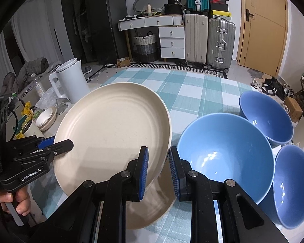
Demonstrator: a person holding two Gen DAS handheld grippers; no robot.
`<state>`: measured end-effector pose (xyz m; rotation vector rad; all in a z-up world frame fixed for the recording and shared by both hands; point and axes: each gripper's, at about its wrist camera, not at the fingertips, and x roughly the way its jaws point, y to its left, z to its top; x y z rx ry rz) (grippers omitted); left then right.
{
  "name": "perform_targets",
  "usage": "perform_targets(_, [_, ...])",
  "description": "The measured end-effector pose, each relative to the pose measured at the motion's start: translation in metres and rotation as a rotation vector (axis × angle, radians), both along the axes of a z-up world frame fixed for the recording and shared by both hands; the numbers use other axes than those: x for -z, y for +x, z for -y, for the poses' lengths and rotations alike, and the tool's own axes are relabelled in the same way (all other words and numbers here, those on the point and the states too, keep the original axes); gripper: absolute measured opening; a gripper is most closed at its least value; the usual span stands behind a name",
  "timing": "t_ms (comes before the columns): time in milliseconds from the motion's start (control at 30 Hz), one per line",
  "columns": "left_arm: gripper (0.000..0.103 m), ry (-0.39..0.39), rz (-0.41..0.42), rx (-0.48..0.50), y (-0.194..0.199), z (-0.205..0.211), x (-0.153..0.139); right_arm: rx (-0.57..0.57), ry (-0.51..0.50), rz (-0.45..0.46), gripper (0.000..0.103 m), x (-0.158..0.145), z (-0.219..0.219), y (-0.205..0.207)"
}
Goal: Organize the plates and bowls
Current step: 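Lift both held cream plates and carry them toward the other cream plates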
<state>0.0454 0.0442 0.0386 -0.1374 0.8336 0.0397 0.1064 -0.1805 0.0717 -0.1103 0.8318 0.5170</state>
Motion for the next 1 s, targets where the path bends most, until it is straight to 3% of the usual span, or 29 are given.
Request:
perform_targets(367, [0.019,0.000,-0.008,0.017,-0.006,0.003,0.011,0.027,0.011,0.001,0.022,0.007,0.006,-0.015])
perform_targets(1000, [0.020,0.030,-0.083,0.051,0.016,0.005,0.046,0.095,0.013,-0.055,0.022,0.046,0.008,-0.025])
